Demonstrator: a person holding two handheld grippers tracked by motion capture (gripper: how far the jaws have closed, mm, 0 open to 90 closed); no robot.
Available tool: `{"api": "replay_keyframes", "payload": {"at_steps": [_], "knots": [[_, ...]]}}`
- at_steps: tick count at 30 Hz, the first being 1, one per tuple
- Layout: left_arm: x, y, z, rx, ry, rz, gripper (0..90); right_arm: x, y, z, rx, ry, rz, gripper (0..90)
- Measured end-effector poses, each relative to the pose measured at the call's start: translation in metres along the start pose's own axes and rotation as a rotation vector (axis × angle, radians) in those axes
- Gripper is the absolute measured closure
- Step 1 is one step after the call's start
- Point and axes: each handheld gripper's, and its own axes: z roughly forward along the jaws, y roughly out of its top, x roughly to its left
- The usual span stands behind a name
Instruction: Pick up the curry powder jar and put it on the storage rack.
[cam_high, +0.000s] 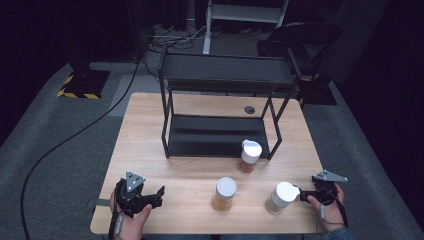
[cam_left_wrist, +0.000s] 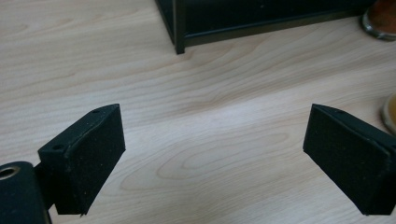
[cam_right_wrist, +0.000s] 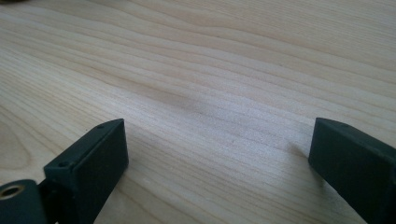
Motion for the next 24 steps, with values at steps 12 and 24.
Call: {"api": "replay_keyframes", "payload": {"at_steps": [12,24], "knots": [[-0.028,0.021,-0.016,-0.026,-0.028,0.020,6.6,0.000,0.000,0.000,0.000,0.000,0.000,4.6],[-0.054,0.038,-0.026,-0.045,-0.065,0.052,6.6,0.000,0.000,0.000,0.000,0.000,0.000,4.6]]}}
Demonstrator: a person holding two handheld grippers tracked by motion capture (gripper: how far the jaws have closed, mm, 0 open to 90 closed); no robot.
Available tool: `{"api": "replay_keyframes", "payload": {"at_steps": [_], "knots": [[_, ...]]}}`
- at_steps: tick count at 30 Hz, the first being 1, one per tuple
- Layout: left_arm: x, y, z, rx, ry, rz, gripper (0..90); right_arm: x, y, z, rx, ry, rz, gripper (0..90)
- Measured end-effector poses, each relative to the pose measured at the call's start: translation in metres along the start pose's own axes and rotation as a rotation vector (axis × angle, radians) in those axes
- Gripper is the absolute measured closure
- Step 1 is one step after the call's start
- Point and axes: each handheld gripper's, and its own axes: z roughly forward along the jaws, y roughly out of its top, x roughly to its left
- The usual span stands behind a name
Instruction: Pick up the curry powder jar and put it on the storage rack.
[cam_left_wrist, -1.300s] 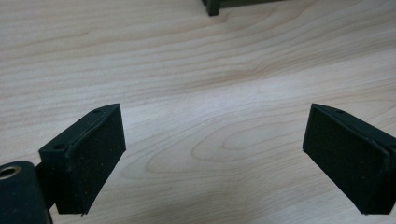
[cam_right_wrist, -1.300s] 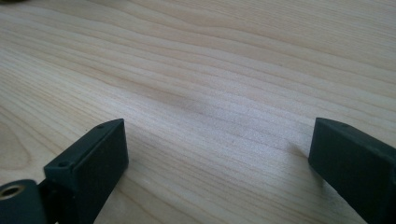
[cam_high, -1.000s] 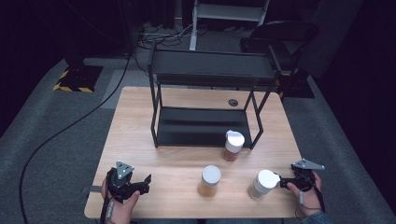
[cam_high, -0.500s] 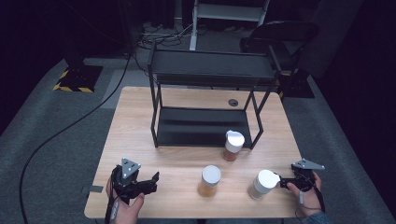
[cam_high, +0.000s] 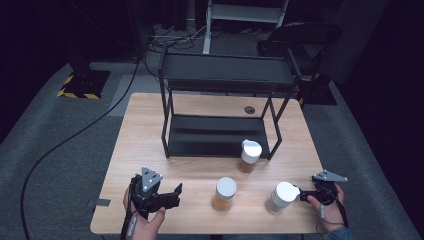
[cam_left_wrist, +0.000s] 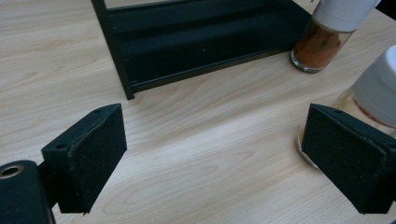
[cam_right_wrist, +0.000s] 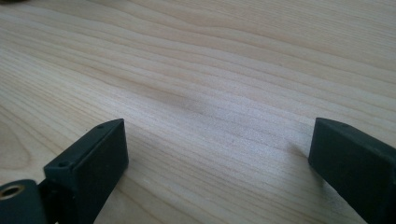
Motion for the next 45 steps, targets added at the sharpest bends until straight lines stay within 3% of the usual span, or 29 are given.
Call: {"api": "replay_keyframes", "payload": {"at_steps": [17,29,45], "knots": [[-0.027,0.016,-0.001,-0.029,-0.044,-0.009,6.3,0.000,0.000,0.000,0.000,0.000,0.000,4.6],[-0.055,0.025,0.005,-0.033,-0.097,0.044,6.2,0.000,0.000,0.000,0.000,0.000,0.000,4.6],[-0.081,0.025,0.018,-0.035,-0.136,0.079,6.2,0.000,0.000,0.000,0.000,0.001,0.001,4.6]]}}
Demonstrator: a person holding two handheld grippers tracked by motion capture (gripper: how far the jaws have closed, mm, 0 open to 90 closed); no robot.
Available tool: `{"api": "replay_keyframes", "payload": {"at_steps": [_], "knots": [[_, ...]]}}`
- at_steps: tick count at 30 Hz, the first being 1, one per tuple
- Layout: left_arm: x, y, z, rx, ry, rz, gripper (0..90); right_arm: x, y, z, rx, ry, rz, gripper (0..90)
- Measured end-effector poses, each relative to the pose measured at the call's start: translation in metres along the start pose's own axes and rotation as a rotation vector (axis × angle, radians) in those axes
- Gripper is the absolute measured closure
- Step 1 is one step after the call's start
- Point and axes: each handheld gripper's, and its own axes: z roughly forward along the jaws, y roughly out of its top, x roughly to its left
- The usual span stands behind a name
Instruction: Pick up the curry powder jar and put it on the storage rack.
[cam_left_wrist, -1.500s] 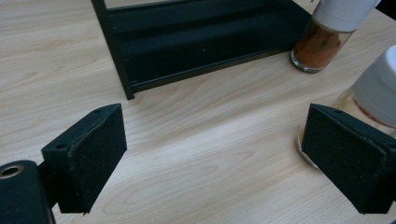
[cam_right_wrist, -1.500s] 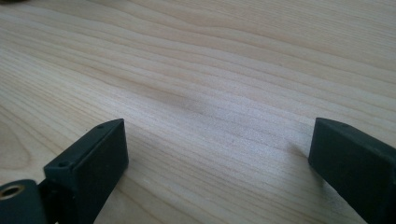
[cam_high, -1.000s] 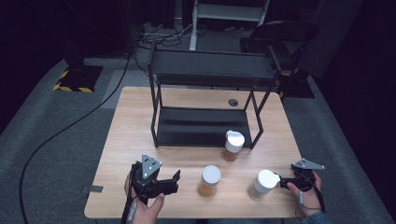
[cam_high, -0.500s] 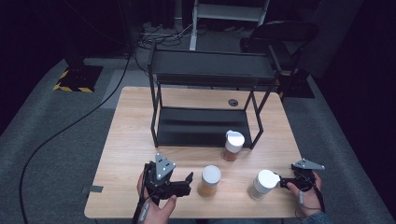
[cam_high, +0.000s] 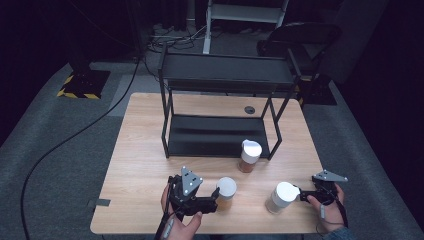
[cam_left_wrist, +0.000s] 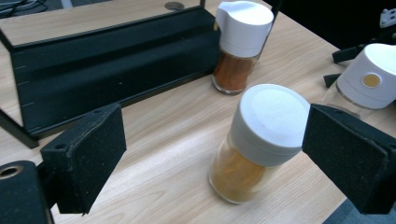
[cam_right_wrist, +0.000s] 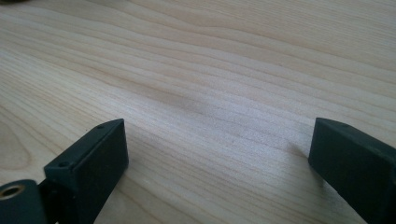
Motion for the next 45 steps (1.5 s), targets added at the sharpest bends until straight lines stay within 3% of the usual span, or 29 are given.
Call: {"api": "replay_keyframes", "payload": {"at_steps": [27,45], "knots": [[-0.025,-0.003,0.030,-0.033,-0.038,0.006,6.2,0.000,0.000,0.000,0.000,0.002,-0.001,4.7],[-0.034,-0.009,0.050,-0.021,-0.055,0.015,6.3,0.000,0.000,0.000,0.000,0.003,-0.001,4.7]]}}
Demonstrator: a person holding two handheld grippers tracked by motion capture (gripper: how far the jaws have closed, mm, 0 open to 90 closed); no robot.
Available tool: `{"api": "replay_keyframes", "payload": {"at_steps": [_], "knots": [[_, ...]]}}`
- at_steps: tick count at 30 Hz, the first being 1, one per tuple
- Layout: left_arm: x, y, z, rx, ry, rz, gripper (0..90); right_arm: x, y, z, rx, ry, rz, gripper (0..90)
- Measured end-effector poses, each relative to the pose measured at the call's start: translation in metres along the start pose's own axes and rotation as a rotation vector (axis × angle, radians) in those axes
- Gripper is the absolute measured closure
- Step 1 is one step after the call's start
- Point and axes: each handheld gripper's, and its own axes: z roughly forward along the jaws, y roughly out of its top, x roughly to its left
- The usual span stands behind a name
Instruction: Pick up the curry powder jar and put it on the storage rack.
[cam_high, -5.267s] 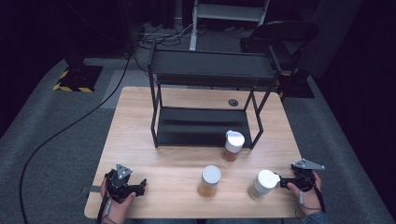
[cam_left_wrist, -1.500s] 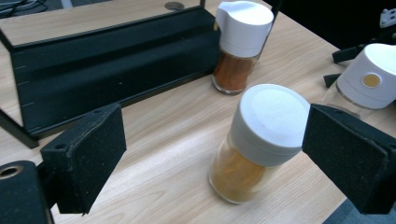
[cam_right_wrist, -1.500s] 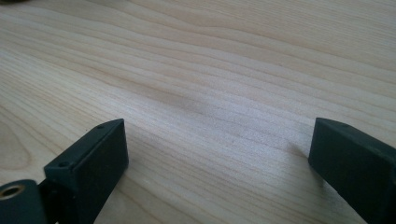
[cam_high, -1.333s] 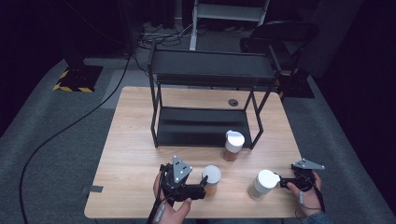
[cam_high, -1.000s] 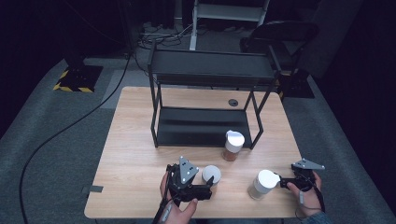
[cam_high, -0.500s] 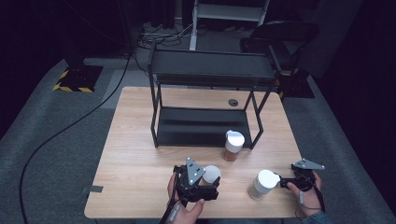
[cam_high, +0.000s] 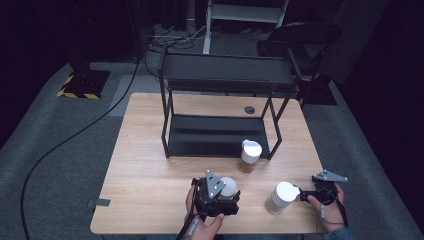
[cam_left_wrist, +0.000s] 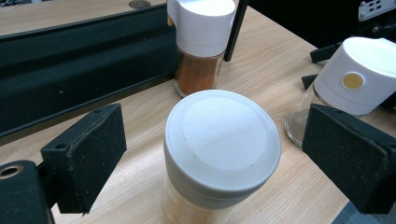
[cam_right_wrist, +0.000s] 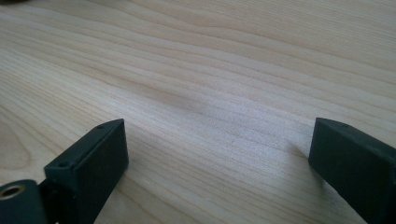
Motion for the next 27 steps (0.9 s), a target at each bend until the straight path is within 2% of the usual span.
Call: {"api": "replay_keyframes", "payload": {"at_steps": [16,19,23,24,27], "knots": [[-0.001,-0.011,0.018,0.034,-0.009,0.006,11.0,0.000,0.000,0.000,0.002,0.000,0.000,4.7],[-0.001,-0.014,0.021,0.036,-0.003,0.008,16.7,0.000,0.000,0.000,0.001,0.000,0.000,4.7],[-0.002,-0.017,0.025,0.043,-0.015,0.020,29.9,0.000,0.000,0.000,0.001,0.000,0.000,4.7],[-0.002,-0.018,0.024,0.041,-0.005,0.033,31.1,0.000,0.000,0.000,0.001,0.000,-0.001,4.7],[-0.002,-0.018,0.024,0.042,-0.002,0.035,32.5,0.000,0.000,0.000,0.002,0.000,0.000,4.7]]}}
